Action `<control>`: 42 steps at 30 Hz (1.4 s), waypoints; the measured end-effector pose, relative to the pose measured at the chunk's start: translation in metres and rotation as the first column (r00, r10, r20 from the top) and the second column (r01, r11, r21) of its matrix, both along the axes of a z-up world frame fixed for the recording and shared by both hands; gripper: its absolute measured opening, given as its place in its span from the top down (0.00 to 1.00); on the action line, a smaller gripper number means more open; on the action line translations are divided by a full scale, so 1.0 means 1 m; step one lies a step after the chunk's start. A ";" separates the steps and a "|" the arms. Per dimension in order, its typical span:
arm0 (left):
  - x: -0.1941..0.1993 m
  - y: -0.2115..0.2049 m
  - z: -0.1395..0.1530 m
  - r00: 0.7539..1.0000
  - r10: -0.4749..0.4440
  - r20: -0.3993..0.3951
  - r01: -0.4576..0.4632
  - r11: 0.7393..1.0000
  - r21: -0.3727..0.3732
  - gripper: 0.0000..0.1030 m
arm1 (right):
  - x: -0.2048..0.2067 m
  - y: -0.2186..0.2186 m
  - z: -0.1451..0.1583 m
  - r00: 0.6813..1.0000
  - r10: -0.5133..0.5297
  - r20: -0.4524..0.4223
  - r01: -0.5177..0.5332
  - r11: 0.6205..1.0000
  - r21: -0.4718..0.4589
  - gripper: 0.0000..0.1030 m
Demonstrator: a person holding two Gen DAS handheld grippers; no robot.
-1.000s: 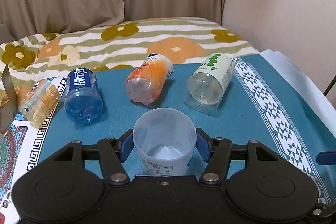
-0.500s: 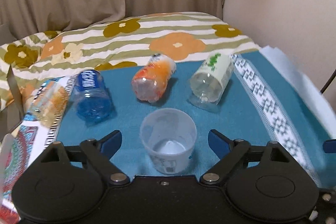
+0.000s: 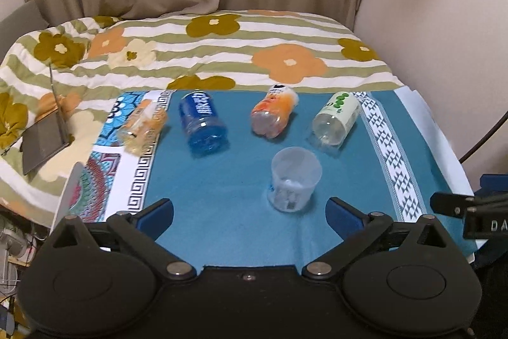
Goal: Flip cup upright
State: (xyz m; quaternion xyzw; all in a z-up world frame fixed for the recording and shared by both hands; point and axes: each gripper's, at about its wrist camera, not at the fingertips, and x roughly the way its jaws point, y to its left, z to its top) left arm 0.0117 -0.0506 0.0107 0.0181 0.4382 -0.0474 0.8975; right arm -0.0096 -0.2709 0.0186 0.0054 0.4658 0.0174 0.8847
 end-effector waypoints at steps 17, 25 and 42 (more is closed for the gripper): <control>-0.020 0.016 -0.004 0.999 -0.025 0.028 0.024 0.998 0.063 0.00 | -0.019 0.017 -0.008 0.999 -0.052 0.009 0.052 0.999 -0.017 0.00; -0.022 0.020 -0.002 0.999 -0.027 0.044 0.024 0.997 0.072 0.00 | -0.018 0.022 -0.009 0.998 -0.055 0.009 0.055 0.998 -0.011 0.00; -0.017 0.028 -0.004 0.998 -0.030 0.049 0.026 0.996 0.086 0.00 | -0.017 0.027 -0.009 0.998 -0.060 0.013 0.060 0.998 -0.016 0.00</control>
